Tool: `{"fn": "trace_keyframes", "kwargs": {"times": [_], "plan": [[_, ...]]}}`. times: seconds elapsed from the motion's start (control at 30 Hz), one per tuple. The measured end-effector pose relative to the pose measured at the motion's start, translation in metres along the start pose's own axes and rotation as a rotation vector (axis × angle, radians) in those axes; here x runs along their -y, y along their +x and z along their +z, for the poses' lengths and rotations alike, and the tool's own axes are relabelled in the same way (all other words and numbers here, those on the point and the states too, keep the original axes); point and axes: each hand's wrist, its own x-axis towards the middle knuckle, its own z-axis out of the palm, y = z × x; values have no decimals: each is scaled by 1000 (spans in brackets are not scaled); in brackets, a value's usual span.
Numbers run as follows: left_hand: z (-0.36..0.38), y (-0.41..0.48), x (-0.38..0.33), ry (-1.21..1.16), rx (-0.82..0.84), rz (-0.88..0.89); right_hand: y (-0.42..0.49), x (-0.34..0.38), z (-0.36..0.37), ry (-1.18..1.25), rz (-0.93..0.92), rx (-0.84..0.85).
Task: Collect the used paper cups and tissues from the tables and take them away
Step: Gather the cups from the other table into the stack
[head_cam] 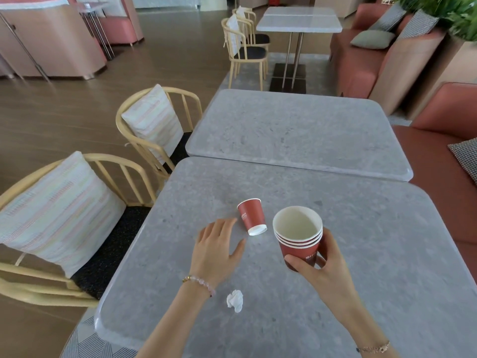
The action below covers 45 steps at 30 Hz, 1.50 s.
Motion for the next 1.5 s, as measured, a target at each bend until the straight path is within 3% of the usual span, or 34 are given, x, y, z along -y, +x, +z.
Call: {"fn": "trace_keyframes", "kwargs": {"times": [0.23,0.4,0.47,0.57,0.77,1.13,1.5], "plan": [[53,13,7,93,131,-21,9,-11,-25,4,6,-42],[85,43,-8,68,229,-278,23,-21,-46,28,-2,-72],[98,57,-13,32,322,-480,30,-27,-55,37,15,-75],[116,73,-21,-30,313,-720,40,-34,-68,31,26,-71],[134,92,-27,-55,265,-899,52,-47,-84,39,55,-68],[124,89,-29,-249,218,-839,54,-40,-75,85,86,-72],[46,78,-50,-754,12,-576,41,-38,-50,-6,118,-30]]}}
